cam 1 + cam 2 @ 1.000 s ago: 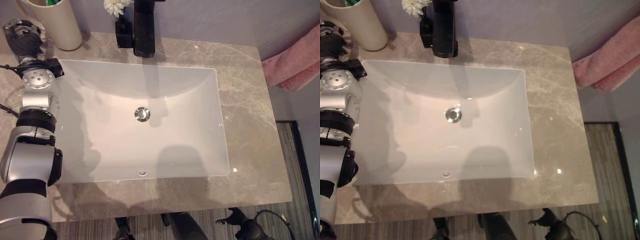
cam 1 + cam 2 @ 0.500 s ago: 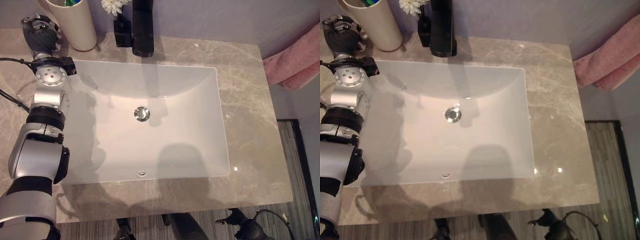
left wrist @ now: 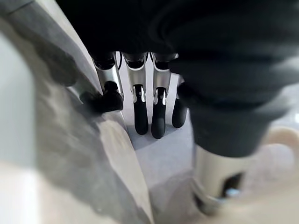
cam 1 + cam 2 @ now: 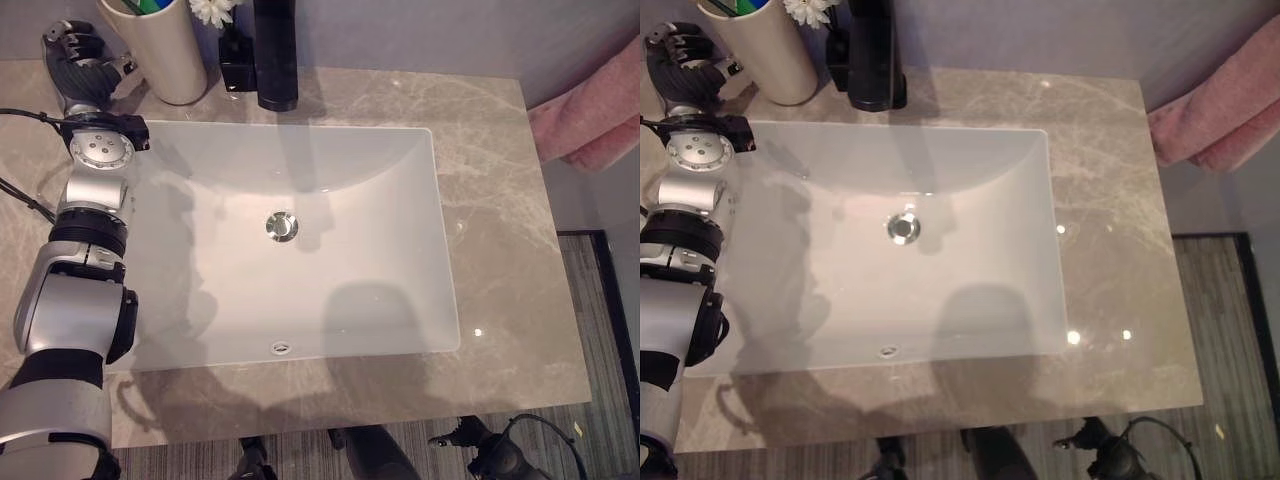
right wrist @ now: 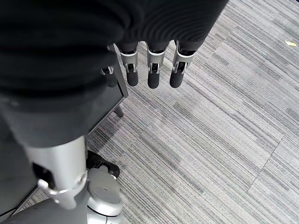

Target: Put brush and paste in cup on sink, flatten towel.

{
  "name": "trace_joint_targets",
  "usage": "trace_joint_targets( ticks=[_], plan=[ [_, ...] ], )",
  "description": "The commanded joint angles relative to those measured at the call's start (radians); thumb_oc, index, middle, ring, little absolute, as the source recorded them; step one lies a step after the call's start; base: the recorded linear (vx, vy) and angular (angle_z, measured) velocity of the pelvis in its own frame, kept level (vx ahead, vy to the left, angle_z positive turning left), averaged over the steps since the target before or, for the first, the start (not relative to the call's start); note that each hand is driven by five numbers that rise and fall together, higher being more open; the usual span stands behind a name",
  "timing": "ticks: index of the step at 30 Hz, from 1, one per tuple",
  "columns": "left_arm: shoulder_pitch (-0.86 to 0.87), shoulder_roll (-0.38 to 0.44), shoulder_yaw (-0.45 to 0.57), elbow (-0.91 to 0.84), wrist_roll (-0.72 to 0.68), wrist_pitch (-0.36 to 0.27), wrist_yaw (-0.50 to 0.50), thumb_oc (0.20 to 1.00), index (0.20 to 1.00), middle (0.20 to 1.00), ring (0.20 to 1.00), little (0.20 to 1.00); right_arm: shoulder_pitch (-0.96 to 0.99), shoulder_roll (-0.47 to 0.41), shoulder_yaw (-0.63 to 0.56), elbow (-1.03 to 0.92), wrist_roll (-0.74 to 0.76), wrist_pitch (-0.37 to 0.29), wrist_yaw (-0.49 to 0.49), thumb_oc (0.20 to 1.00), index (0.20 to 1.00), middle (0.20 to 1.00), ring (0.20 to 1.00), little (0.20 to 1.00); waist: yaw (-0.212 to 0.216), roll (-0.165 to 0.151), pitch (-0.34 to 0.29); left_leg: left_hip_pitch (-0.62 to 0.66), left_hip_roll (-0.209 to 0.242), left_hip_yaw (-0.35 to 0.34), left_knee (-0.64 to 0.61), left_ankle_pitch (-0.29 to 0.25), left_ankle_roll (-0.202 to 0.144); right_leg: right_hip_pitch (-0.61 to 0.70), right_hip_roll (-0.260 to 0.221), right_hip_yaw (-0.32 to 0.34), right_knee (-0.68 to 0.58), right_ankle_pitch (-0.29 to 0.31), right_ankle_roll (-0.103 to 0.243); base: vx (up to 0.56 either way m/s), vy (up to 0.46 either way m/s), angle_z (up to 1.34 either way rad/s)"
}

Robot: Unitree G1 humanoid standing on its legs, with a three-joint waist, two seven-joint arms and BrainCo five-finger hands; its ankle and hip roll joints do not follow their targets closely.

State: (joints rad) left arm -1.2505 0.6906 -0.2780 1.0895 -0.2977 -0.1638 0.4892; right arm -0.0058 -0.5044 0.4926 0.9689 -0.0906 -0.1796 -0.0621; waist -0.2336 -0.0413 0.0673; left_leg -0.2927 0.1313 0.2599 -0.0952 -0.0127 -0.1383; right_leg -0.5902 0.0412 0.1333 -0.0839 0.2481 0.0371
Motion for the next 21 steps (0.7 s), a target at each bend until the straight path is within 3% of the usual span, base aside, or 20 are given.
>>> trace_joint_targets(
  ticks=[1,13,21],
  plan=[
    [0.051,-0.038,0.028,0.132,0.031,0.103,-0.006,1.0,1.0,1.0,1.0,1.0,-0.042,-0.047,-0.003,0.005,0.017,0.003,0.002,1.0,1.0,1.0,1.0,1.0,-0.031,-0.012,0.096,0.164,0.023,-0.013,0.008,0.068,-0.024,0.059,-0.025,0.031,0.017,-0.074,0.097,0.0,0.0,0.0],
    [0.12,-0.073,0.07,0.077,0.059,0.106,0.014,1.0,1.0,1.0,1.0,1.0,-0.035,-0.051,-0.014,0.013,0.003,0.011,0.009,1.0,1.0,1.0,1.0,1.0,-0.024,-0.025,0.087,0.187,0.026,-0.021,0.008,0.061,-0.021,0.085,-0.029,0.019,0.026,-0.085,0.09,-0.01,-0.006,0.0],
    [0.181,-0.1,0.128,-0.009,0.118,0.107,0.083,1.0,1.0,1.0,1.0,1.0,-0.019,-0.043,-0.031,0.04,-0.014,0.012,0.016,1.0,1.0,1.0,1.0,1.0,-0.013,-0.034,0.077,0.185,0.026,-0.056,0.008,0.053,-0.02,0.107,-0.044,-0.021,0.031,-0.094,0.086,-0.04,-0.027,0.08]
  ],
)
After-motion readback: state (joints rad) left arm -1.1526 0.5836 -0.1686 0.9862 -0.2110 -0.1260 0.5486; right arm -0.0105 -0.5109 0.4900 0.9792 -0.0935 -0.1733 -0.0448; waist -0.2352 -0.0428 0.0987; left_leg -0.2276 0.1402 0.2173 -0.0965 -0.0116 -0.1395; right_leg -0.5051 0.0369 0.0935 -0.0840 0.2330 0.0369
